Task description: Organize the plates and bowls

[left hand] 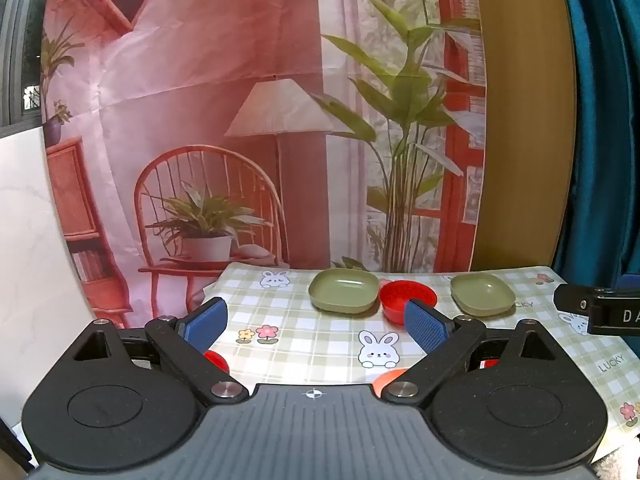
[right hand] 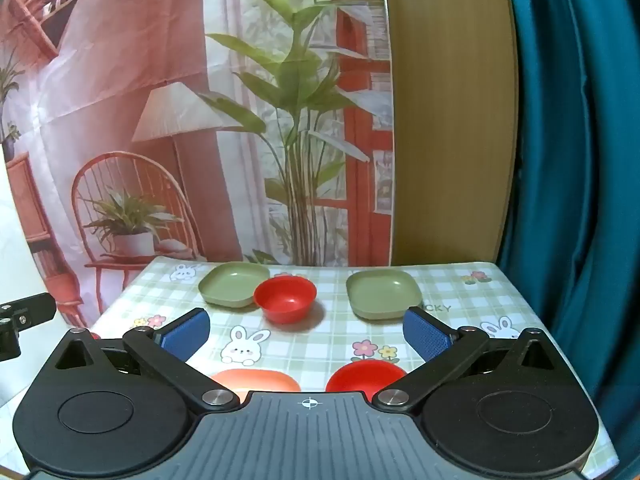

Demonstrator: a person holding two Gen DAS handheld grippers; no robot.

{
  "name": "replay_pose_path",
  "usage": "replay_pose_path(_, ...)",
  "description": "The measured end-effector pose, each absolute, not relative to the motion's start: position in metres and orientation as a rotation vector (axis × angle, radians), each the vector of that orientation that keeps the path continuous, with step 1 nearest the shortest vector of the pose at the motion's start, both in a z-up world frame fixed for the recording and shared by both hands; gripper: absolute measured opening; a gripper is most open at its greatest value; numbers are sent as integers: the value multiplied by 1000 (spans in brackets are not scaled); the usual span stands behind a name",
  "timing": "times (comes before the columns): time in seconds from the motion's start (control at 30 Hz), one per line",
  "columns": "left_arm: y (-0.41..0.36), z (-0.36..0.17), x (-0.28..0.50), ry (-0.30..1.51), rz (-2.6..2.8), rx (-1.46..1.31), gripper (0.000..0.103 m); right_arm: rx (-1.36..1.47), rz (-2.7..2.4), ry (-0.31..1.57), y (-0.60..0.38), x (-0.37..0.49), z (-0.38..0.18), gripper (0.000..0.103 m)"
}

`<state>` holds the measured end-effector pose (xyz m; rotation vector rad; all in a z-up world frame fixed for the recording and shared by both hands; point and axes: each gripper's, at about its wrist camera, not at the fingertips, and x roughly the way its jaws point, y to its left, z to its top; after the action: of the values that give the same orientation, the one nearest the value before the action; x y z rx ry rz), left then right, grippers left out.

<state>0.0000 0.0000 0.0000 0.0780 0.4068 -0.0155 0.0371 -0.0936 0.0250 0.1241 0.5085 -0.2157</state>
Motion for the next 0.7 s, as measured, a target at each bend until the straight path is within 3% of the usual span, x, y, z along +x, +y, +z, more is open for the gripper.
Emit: replay_pose_path(0.7,8,4,0,399,-14,85,98,117,-223,506,-93,36,26,103)
